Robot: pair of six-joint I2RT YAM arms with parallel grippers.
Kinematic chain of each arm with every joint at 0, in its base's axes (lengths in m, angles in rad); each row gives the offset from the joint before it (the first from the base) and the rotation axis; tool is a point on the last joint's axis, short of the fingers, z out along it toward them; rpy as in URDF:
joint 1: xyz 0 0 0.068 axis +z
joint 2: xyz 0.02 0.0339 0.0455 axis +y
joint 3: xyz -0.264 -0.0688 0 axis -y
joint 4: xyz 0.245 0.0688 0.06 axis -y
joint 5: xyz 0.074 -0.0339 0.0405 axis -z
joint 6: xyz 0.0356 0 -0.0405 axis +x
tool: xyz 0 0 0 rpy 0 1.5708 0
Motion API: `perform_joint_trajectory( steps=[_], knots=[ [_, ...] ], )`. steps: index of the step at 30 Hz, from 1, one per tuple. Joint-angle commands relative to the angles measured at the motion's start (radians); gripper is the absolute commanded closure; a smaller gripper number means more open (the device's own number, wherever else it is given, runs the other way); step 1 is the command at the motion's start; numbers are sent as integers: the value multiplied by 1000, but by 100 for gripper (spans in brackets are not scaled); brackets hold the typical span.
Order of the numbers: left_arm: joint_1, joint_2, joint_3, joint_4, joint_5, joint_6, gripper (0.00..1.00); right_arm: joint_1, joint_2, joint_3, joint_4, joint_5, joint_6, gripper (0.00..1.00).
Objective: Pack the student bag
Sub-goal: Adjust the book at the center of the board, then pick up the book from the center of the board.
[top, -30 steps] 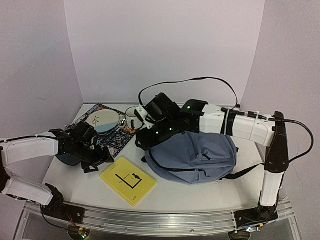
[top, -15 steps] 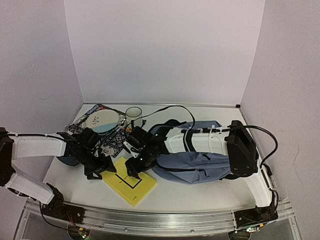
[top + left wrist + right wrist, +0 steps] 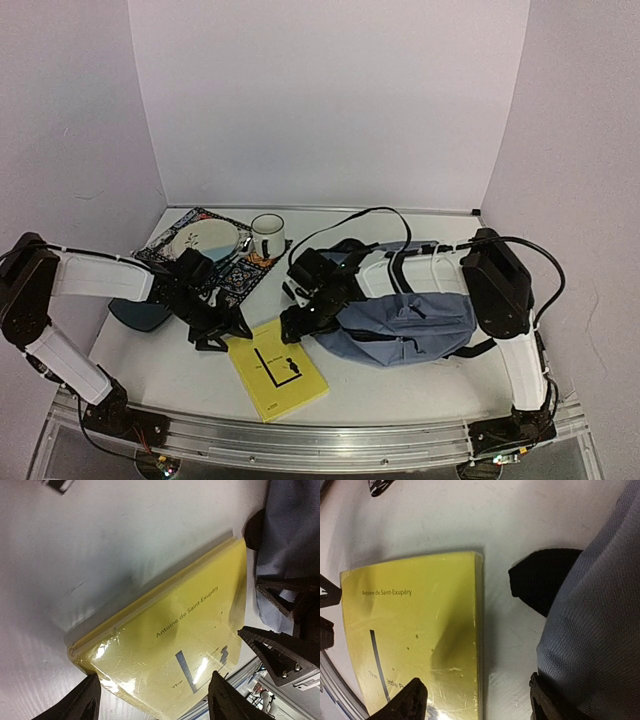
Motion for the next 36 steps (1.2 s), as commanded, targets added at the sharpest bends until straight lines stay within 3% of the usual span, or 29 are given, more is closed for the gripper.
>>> perform_joint_trajectory(
  steps=[1, 8, 17, 23, 36],
  knots=[
    [-21, 125, 43, 38, 11, 61, 26, -43, -81, -93, -41, -4, 56, 28],
    [-25, 187, 116, 92, 36, 68, 29, -43, -84, -152, 36, -85, 149, 28],
    [-25, 54, -4, 25, -22, 50, 31, -38, -90, -190, 73, -149, 244, 30],
    [-34, 101, -12, 24, 58, 70, 33, -31, -82, -210, 162, -226, 292, 34],
    [-47, 114, -3, 90, 166, 55, 44, -15, -148, -201, 360, -385, 310, 60]
  ],
)
